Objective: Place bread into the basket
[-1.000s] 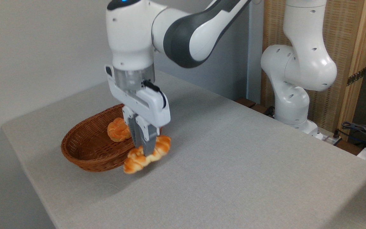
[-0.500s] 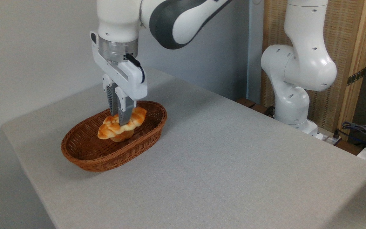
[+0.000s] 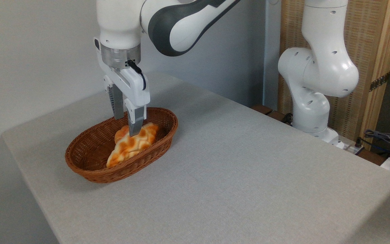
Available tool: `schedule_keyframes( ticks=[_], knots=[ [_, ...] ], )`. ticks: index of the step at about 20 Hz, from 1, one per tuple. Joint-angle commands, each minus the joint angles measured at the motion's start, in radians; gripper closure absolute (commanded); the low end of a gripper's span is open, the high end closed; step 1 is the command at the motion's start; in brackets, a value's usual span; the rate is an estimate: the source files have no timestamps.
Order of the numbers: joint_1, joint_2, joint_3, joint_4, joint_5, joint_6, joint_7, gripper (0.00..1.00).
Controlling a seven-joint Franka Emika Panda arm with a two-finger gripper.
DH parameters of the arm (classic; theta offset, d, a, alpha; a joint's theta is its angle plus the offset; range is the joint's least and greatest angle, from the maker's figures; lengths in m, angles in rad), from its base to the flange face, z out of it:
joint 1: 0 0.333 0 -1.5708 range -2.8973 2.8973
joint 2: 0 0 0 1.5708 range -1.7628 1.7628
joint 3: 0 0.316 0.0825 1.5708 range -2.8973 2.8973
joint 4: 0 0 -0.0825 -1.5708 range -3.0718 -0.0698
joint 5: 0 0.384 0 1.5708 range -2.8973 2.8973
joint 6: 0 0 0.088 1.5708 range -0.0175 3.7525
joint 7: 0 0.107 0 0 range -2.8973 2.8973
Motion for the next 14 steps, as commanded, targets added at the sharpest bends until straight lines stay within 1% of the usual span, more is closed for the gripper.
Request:
schedule_keyframes(
  ticks=[1, 4, 5, 6, 8, 9, 12, 13, 14],
  knots=[
    [-0.002, 0.001, 0.004, 0.008, -0.006, 0.019, -0.009, 0.0],
    [0.011, -0.012, 0.022, 0.017, -0.006, 0.012, -0.009, 0.0],
    [0.021, -0.024, 0.042, 0.03, -0.003, 0.004, -0.008, 0.0],
    [0.024, -0.03, 0.058, 0.032, 0.011, -0.002, -0.001, 0.0],
    [0.024, -0.03, 0.084, 0.046, 0.09, -0.019, -0.003, 0.0],
    [0.024, -0.03, 0.087, 0.047, 0.121, -0.033, -0.001, 0.0],
    [0.028, -0.027, 0.102, 0.046, 0.173, -0.05, 0.0, 0.0],
    [0.028, -0.027, 0.123, 0.047, 0.176, -0.065, 0.0, 0.0],
    [0.029, -0.027, 0.131, 0.049, 0.178, -0.086, 0.006, 0.0]
  ],
)
